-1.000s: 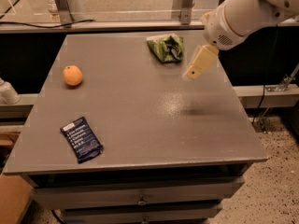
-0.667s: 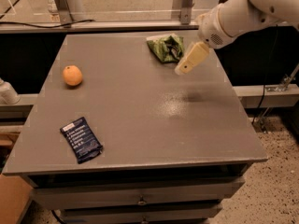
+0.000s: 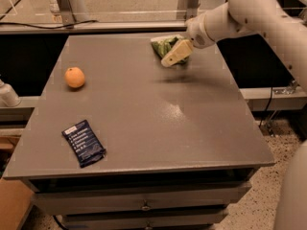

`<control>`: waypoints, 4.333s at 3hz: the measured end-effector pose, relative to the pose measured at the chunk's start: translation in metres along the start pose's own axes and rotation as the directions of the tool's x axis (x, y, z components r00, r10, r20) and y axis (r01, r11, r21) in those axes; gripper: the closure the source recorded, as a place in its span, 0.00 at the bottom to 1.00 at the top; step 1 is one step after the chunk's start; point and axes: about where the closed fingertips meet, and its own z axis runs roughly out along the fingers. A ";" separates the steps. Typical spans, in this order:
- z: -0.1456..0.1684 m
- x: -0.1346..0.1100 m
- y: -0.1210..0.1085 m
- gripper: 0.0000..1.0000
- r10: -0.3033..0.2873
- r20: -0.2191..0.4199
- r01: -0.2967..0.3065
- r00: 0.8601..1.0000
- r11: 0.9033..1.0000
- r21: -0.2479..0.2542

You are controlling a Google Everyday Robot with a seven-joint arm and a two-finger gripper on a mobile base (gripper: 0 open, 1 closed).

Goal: Move green jalapeno chip bag near rxbar blueberry

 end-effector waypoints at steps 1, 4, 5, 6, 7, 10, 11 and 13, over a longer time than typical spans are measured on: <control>0.031 -0.012 -0.007 0.15 0.024 0.036 -0.024 0.999 1.000 0.005; 0.025 -0.029 -0.011 0.86 0.027 0.080 -0.029 0.996 0.999 0.032; 0.003 -0.046 -0.007 1.00 0.009 0.129 -0.013 0.992 1.000 0.027; -0.027 -0.066 0.011 1.00 -0.021 0.184 0.021 0.983 1.000 -0.002; -0.067 -0.082 0.046 1.00 -0.051 0.222 0.062 0.974 0.997 -0.044; -0.093 -0.103 0.109 1.00 -0.058 0.285 0.103 0.957 0.984 -0.145; -0.093 -0.116 0.145 1.00 -0.061 0.344 0.137 0.937 0.970 -0.199; -0.080 -0.122 0.247 1.00 -0.099 0.394 0.237 0.914 0.917 -0.320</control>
Offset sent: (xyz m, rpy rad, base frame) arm 0.0420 0.0477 -0.0094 0.0732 -0.0126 -0.0321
